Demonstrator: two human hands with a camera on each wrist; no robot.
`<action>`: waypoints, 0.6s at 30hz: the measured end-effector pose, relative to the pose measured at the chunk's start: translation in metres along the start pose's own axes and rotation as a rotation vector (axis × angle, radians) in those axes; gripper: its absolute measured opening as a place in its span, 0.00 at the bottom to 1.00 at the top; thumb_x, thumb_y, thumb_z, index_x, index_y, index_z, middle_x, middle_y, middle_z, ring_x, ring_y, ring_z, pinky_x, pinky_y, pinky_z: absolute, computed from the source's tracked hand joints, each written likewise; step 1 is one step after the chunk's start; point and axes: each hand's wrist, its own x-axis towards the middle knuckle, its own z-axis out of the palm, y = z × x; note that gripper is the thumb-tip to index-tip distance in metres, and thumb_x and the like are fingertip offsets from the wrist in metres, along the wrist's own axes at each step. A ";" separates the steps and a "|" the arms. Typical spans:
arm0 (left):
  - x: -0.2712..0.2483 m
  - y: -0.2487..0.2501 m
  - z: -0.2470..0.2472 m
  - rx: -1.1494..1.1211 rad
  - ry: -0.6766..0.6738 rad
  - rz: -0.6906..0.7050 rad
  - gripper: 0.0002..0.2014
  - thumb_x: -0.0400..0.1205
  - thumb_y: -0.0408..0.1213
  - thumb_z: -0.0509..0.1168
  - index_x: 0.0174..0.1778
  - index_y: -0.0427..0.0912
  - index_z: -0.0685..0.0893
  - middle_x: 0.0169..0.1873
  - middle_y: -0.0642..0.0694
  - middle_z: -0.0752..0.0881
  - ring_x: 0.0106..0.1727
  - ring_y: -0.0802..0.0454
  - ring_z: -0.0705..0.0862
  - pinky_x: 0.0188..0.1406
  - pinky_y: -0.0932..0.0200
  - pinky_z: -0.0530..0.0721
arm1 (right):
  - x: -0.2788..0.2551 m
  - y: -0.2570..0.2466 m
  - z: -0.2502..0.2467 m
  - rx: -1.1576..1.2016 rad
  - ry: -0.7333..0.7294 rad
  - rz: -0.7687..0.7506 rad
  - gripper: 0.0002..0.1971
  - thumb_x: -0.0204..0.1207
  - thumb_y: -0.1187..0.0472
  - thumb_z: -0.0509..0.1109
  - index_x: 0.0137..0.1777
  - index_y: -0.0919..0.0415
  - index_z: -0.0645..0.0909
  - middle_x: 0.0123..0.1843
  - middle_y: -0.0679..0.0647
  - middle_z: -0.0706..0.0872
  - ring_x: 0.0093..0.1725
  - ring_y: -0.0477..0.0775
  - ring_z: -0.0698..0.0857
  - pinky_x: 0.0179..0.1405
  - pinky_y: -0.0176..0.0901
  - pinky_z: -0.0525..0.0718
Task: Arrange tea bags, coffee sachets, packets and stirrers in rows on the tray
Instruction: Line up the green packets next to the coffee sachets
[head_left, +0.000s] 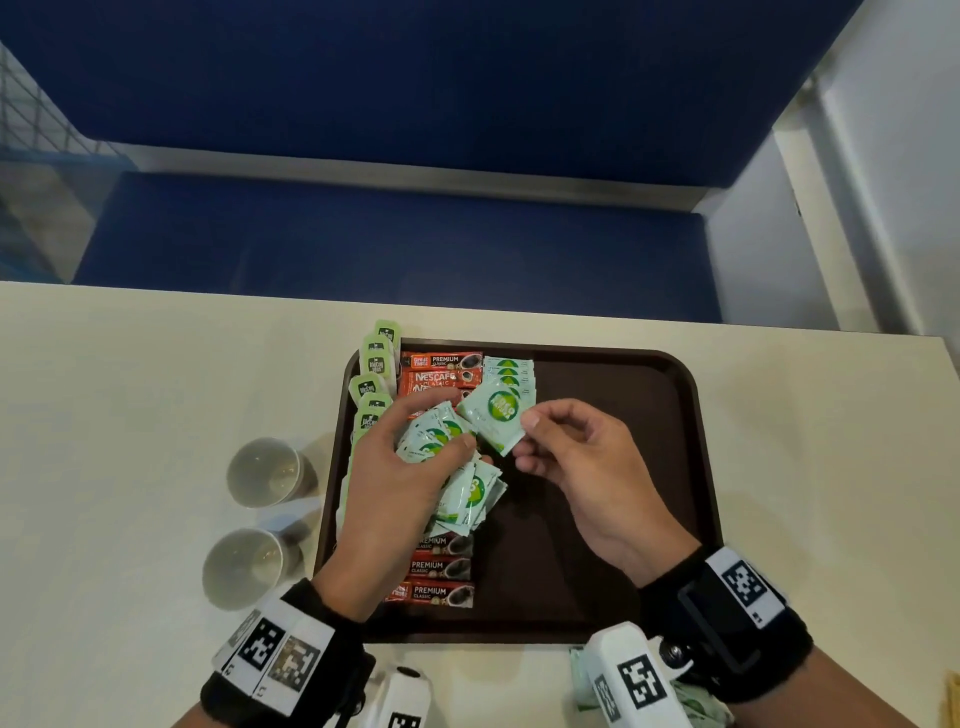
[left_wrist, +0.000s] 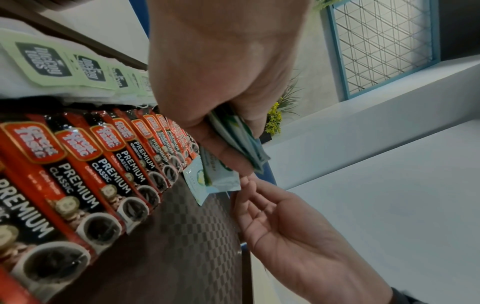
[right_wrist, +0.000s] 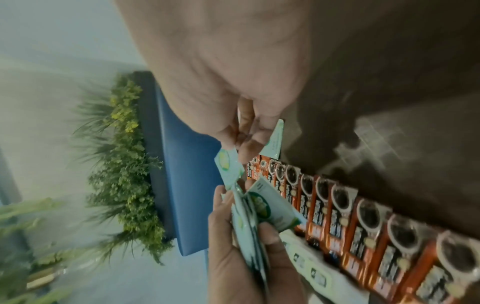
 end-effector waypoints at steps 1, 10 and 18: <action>-0.001 0.001 -0.001 -0.003 0.006 0.006 0.21 0.81 0.27 0.80 0.64 0.58 0.92 0.58 0.48 0.96 0.55 0.42 0.97 0.53 0.38 0.96 | 0.000 0.001 -0.001 0.081 0.018 0.010 0.09 0.86 0.66 0.75 0.61 0.71 0.88 0.43 0.62 0.92 0.42 0.54 0.91 0.47 0.41 0.93; -0.005 0.009 -0.005 0.195 -0.245 -0.116 0.24 0.82 0.27 0.79 0.65 0.63 0.94 0.49 0.43 0.97 0.45 0.40 0.97 0.48 0.42 0.96 | 0.012 0.006 -0.017 -0.232 0.056 -0.177 0.06 0.88 0.66 0.73 0.58 0.59 0.92 0.51 0.58 0.96 0.44 0.52 0.92 0.50 0.46 0.94; -0.012 0.005 -0.003 0.260 -0.233 -0.187 0.23 0.82 0.26 0.79 0.65 0.59 0.94 0.46 0.47 0.98 0.37 0.51 0.96 0.32 0.61 0.90 | 0.054 0.022 -0.026 -0.655 0.145 -0.299 0.09 0.88 0.64 0.73 0.52 0.49 0.91 0.48 0.44 0.95 0.45 0.45 0.93 0.41 0.38 0.92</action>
